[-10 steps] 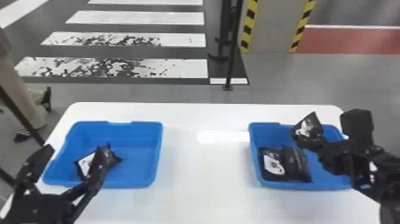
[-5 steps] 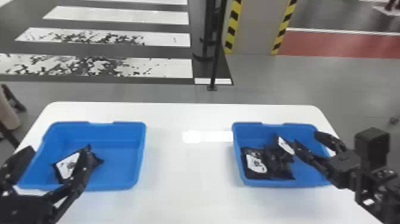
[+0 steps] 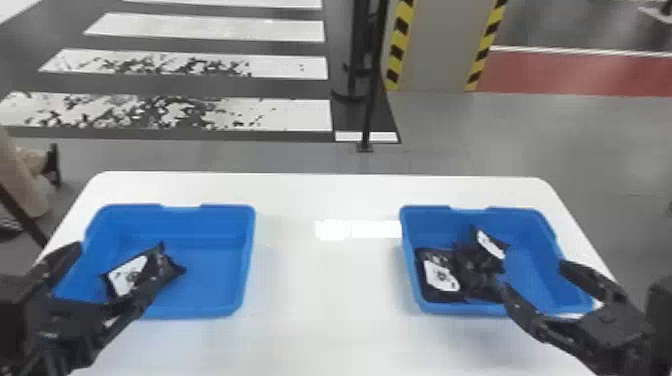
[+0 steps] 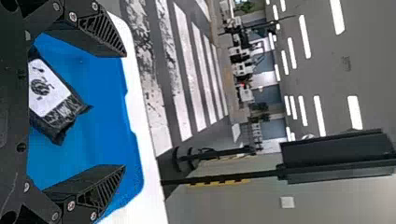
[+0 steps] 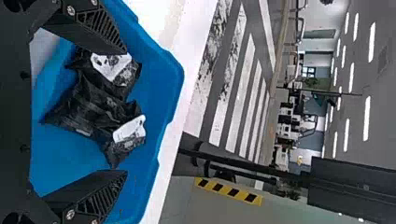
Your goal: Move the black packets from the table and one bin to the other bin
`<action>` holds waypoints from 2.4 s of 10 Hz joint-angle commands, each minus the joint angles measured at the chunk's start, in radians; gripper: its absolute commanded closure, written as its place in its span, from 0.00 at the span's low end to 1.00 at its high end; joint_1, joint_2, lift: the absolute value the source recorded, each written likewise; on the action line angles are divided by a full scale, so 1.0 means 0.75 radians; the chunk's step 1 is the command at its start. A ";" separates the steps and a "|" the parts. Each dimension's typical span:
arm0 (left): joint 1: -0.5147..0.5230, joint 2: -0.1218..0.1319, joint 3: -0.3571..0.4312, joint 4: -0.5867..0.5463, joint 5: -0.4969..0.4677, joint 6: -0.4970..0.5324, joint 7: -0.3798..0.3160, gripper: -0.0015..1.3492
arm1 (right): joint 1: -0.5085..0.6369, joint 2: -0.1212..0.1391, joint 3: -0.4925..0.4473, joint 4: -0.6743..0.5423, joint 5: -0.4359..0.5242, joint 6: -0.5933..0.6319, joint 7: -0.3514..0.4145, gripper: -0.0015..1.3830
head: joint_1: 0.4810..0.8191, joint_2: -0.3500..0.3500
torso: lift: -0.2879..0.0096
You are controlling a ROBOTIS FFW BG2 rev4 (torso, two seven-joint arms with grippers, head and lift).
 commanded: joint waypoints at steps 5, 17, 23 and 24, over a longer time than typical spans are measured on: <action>-0.372 0.100 0.010 0.153 -0.453 0.430 -0.260 0.26 | 0.092 0.035 -0.044 -0.026 -0.098 -0.019 0.013 0.08 | 0.63 0.54 | 0.60; -0.716 0.227 -0.094 0.602 -0.490 0.898 -0.560 0.27 | 0.034 0.039 -0.020 0.062 -0.092 -0.016 0.037 0.08 | 0.63 0.58 | 0.60; -0.765 0.222 -0.128 0.713 -0.485 0.868 -0.538 0.90 | 0.020 0.037 -0.009 0.085 -0.098 -0.016 0.048 0.08 | 0.63 0.58 | 0.60; -0.755 0.218 -0.118 0.710 -0.464 0.826 -0.538 0.90 | 0.024 0.037 -0.009 0.088 -0.103 -0.016 0.050 0.08 | 0.63 0.58 | 0.60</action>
